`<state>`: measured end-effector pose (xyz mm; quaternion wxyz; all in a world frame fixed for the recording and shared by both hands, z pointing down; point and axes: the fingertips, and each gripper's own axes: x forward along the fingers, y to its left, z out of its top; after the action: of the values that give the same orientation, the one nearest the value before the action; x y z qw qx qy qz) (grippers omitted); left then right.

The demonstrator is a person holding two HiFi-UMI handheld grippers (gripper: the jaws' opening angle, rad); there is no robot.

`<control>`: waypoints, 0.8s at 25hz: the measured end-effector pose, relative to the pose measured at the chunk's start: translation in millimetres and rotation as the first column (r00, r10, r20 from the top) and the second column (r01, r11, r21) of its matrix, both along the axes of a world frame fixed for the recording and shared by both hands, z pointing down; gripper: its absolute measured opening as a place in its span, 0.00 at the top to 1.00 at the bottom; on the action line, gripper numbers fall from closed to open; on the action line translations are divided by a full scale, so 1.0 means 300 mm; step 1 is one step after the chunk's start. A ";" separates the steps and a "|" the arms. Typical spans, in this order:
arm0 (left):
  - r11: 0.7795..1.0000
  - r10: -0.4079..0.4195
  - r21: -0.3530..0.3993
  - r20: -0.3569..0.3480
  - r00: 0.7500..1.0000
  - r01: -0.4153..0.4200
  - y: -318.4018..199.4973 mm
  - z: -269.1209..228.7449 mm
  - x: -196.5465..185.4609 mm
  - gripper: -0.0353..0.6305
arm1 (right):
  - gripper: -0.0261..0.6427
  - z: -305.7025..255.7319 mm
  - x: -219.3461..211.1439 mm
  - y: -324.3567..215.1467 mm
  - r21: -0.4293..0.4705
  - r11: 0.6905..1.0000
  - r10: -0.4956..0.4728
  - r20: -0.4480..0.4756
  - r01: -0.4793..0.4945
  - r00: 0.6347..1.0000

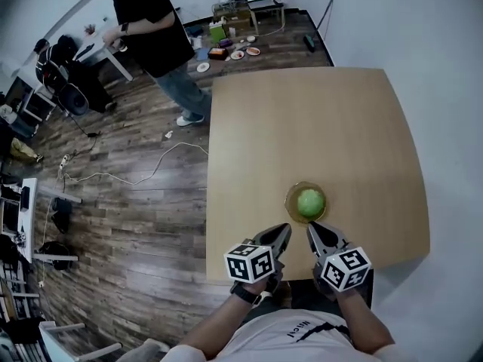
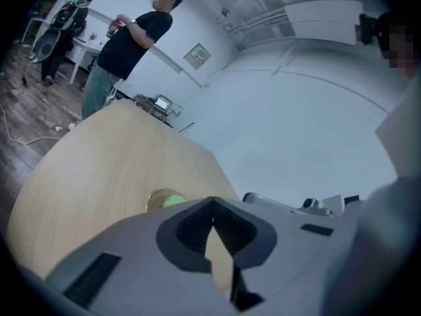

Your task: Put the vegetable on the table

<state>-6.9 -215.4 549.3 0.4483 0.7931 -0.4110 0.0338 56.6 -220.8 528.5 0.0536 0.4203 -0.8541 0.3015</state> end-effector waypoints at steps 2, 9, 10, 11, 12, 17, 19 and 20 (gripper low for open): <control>0.998 0.023 0.058 0.000 1.000 -0.023 0.030 -0.077 -0.005 0.93 | 0.94 -0.040 -0.025 0.031 0.021 1.000 -0.001 0.002 0.001 1.000; 0.969 0.047 0.243 0.032 0.998 -0.053 0.200 -0.311 -0.083 0.93 | 0.94 -0.183 -0.120 0.193 0.095 0.995 -0.003 0.001 0.003 1.000; 0.963 0.045 0.263 0.037 0.998 -0.053 0.217 -0.336 -0.093 0.93 | 0.94 -0.203 -0.129 0.208 0.105 0.994 -0.001 0.001 0.001 1.000; 0.959 0.044 0.280 0.038 0.998 -0.053 0.233 -0.359 -0.102 0.93 | 0.94 -0.225 -0.136 0.222 0.116 0.993 0.003 0.003 -0.003 1.000; 0.954 0.044 0.294 0.035 0.998 -0.052 0.249 -0.381 -0.110 0.93 | 0.94 -0.248 -0.142 0.235 0.127 0.992 0.007 0.008 -0.008 1.000; 0.938 0.052 0.342 0.023 0.998 -0.057 0.331 -0.447 -0.144 0.93 | 0.94 -0.324 -0.168 0.314 0.166 0.986 0.028 0.020 -0.031 0.999; 0.932 0.054 0.359 0.021 0.998 -0.058 0.352 -0.464 -0.156 0.93 | 0.94 -0.335 -0.176 0.339 0.181 0.983 0.034 0.005 -0.034 0.999; 0.929 0.055 0.365 0.020 0.998 -0.058 0.361 -0.470 -0.161 0.93 | 0.94 -0.338 -0.181 0.351 0.186 0.982 0.036 -0.005 -0.034 0.999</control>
<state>-55.3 -107.2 408.2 0.2898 0.8740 -0.3891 -0.0267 2.2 -115.5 427.1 0.0122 0.4397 -0.8708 0.2195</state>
